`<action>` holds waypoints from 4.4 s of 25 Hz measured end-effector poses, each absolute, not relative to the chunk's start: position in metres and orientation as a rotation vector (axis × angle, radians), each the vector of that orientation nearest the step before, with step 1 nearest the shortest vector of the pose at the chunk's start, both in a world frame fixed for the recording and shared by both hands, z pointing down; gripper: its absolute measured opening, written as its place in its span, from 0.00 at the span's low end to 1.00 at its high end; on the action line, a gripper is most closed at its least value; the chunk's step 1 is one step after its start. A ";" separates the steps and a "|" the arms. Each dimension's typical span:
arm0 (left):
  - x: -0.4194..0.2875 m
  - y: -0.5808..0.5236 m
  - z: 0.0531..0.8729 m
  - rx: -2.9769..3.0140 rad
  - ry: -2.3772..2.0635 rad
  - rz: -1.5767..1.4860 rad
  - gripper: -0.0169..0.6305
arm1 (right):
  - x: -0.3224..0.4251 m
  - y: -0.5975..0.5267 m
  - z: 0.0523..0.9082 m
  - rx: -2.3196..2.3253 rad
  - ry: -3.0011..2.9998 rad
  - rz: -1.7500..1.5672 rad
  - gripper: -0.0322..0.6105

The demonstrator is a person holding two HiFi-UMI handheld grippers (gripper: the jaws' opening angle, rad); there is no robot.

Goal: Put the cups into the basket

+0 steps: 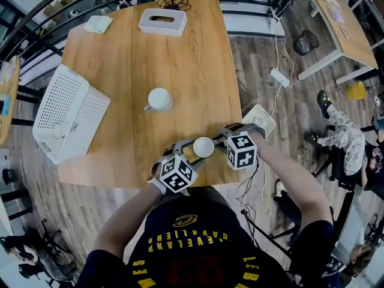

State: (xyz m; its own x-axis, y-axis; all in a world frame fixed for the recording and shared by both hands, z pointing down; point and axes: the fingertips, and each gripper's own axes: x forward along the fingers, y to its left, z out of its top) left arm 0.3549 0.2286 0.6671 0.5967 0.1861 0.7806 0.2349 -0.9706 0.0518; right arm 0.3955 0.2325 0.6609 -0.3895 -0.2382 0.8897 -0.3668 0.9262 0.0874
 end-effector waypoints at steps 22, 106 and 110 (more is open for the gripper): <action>0.169 0.163 0.572 -3.043 -0.110 -1.054 0.50 | 0.206 0.157 0.567 0.278 -2.192 0.005 0.16; -0.071 -0.185 0.454 -3.043 0.088 -0.975 0.50 | -0.029 -0.197 0.451 0.122 -2.272 -0.224 0.16; -0.087 -0.188 0.449 -3.015 0.146 -0.986 0.50 | -0.031 -0.200 0.457 0.063 -2.280 -0.224 0.16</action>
